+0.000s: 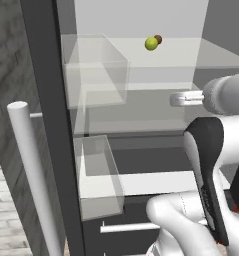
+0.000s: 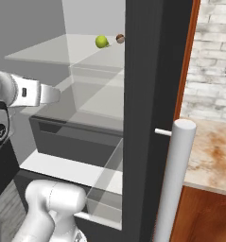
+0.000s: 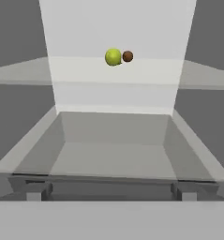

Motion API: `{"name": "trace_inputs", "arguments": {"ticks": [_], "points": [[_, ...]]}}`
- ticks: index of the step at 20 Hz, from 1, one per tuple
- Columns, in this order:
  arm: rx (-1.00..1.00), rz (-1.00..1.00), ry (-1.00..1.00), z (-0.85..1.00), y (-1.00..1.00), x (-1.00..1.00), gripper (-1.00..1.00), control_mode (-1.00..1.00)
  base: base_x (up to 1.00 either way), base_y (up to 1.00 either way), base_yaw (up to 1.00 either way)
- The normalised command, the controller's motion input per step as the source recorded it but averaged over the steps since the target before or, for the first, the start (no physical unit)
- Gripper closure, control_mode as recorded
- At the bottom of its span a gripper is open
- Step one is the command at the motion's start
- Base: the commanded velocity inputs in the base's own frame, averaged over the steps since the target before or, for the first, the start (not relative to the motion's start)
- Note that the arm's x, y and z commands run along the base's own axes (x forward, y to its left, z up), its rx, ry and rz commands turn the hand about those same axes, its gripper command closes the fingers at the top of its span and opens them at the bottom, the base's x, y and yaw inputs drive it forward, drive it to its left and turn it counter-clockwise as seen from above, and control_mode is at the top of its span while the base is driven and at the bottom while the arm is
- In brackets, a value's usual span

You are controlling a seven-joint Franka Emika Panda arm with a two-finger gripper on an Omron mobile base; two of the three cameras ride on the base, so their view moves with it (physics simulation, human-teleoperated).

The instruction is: Pick the pear and apple from the fridge and place them on the plate next to the blender to make a fruit smoothie.

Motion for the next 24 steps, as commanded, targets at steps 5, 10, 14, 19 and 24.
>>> {"name": "trace_inputs", "arguments": {"ticks": [5,10,14,19,24], "points": [[-0.01,0.09,0.23,0.6,-0.01,0.01,-1.0,-1.0,0.0,0.0,0.0],[-0.06,-0.05,-0.22,-0.02,-0.12,0.55,-1.0,-1.0,0.0,0.0,0.0],[0.05,-0.12,-0.02,0.0,-0.2,1.0,-1.0,-1.0,0.0,0.0,0.0],[0.0,-0.07,0.02,0.0,-0.04,1.0,-1.0,-1.0,0.0,0.0,0.0],[0.05,-0.05,0.06,0.0,-0.05,1.0,-1.0,-1.0,0.0,0.0,0.0]]}}
